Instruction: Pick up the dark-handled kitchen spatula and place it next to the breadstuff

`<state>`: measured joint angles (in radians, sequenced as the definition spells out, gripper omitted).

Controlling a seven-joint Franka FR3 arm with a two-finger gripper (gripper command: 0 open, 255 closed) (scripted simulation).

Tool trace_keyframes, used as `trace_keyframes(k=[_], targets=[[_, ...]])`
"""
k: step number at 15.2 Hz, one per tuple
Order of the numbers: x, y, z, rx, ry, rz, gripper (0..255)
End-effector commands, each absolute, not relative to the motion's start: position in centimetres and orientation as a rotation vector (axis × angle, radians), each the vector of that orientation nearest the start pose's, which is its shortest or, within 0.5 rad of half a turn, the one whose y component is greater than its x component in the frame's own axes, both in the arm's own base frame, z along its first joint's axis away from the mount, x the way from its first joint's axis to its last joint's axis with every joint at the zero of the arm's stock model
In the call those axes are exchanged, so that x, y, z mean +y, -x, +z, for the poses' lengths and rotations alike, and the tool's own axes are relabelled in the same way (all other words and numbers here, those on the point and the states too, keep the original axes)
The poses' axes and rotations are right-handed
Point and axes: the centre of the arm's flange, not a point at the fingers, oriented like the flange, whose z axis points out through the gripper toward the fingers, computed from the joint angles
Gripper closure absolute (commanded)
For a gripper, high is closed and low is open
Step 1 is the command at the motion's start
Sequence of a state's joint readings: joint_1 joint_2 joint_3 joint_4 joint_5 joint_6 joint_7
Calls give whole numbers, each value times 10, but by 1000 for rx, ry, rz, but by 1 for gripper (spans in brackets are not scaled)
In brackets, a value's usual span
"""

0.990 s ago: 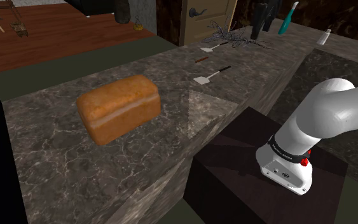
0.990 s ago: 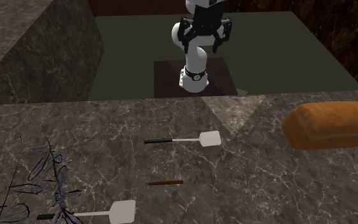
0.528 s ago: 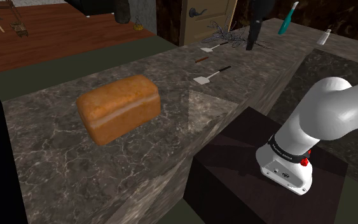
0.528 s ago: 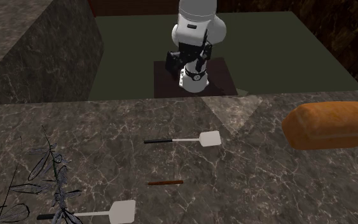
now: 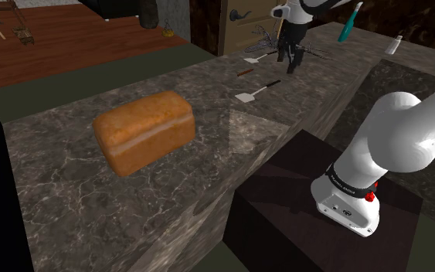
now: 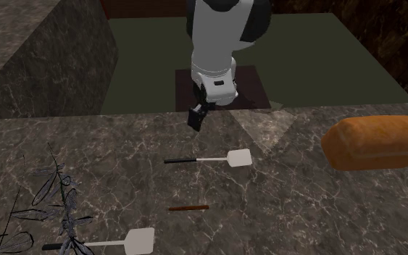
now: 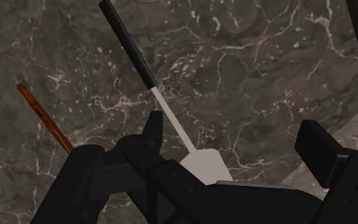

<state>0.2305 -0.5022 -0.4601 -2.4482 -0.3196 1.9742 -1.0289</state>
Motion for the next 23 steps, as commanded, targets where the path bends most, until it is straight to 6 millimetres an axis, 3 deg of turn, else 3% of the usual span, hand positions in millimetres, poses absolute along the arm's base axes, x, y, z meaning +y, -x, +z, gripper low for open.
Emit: trace_keyframes(k=[1, 7, 15, 23], targets=[[-122, -408, 439, -1698, 2713, 75, 0], [-115, -459, 380, -2180, 2325, 76, 0], [-118, -460, 338, -2193, 2312, 76, 0], [-118, -460, 339, -2193, 2312, 76, 0]])
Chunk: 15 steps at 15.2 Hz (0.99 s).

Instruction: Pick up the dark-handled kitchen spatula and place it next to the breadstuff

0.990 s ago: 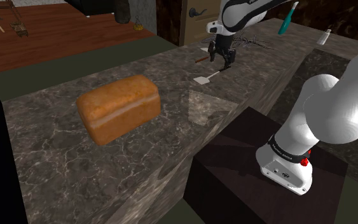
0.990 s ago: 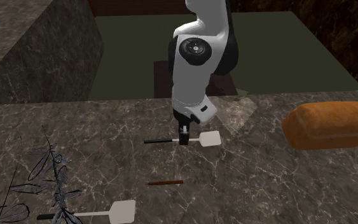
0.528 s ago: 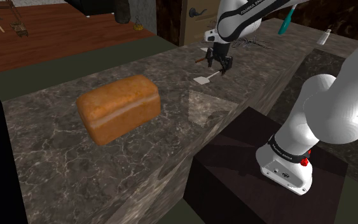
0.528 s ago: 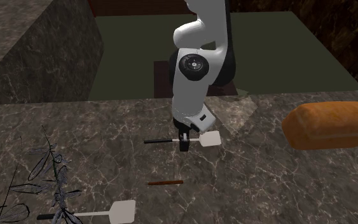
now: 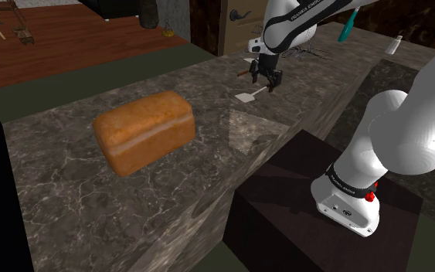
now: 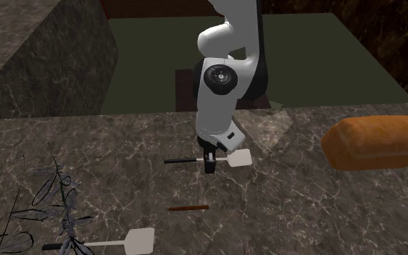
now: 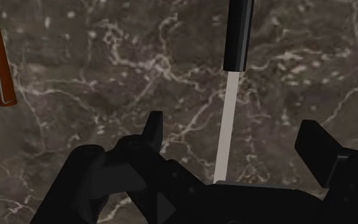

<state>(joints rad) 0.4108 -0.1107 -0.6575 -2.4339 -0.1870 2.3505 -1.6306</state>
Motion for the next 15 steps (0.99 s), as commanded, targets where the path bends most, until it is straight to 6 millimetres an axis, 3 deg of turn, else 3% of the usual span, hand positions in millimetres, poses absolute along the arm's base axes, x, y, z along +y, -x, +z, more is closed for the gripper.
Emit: trace_keyframes(k=[1, 10, 15], targets=[[-118, -460, 339, -2193, 2312, 76, 255], [-118, -460, 338, -2193, 2312, 76, 255], [-118, -460, 365, -2193, 2312, 76, 255]])
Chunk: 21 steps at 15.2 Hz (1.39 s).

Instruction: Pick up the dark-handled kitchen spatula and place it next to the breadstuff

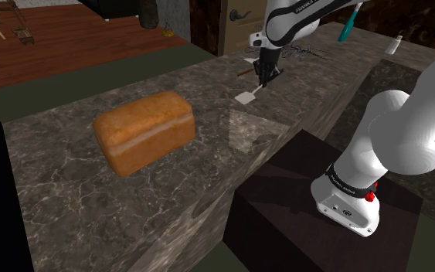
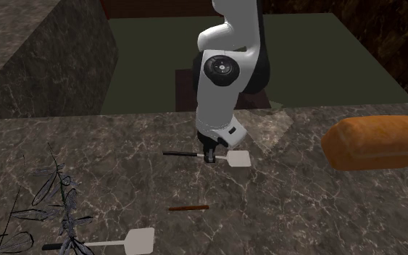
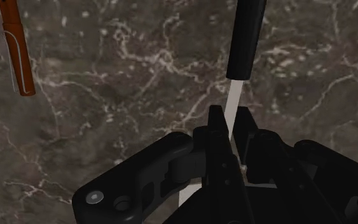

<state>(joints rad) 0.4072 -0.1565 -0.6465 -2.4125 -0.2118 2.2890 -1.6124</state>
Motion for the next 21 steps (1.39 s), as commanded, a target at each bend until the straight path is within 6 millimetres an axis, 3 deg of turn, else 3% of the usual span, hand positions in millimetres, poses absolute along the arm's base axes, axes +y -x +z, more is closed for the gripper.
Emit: trace_keyframes(k=[1, 21], targets=[[-118, -460, 370, -2193, 2312, 76, 255], [-118, -460, 476, -2193, 2312, 76, 255]])
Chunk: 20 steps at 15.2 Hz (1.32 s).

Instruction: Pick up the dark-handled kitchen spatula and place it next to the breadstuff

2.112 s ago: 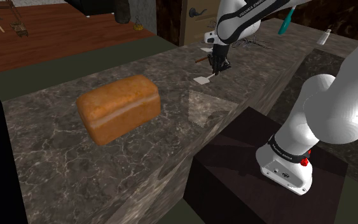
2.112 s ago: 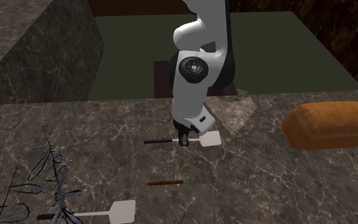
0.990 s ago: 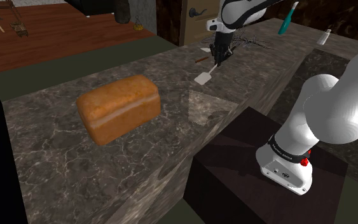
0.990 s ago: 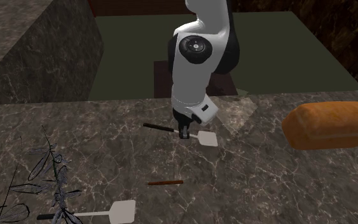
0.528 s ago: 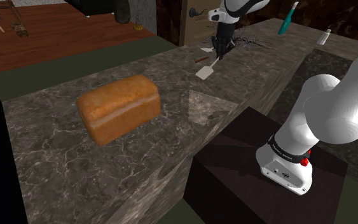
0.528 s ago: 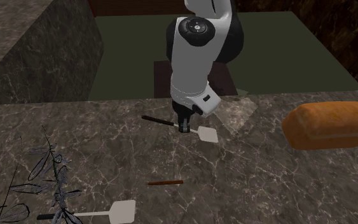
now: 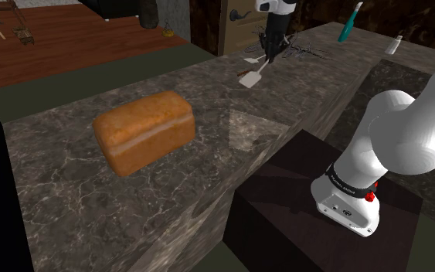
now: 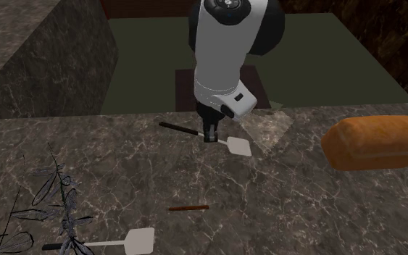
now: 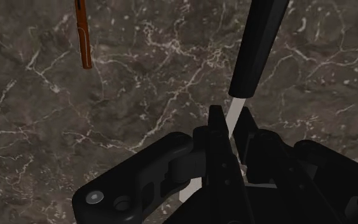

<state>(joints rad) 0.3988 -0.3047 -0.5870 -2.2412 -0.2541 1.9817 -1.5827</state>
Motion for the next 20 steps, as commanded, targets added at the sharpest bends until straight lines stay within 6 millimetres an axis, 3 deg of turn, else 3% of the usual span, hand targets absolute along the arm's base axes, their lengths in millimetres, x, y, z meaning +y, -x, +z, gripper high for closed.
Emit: trace_keyframes(k=[1, 17, 20], targets=[[-118, -460, 481, -2193, 2312, 76, 255], [-118, -460, 565, -2193, 2312, 76, 255], [-80, -448, 566, -2193, 2312, 76, 255]])
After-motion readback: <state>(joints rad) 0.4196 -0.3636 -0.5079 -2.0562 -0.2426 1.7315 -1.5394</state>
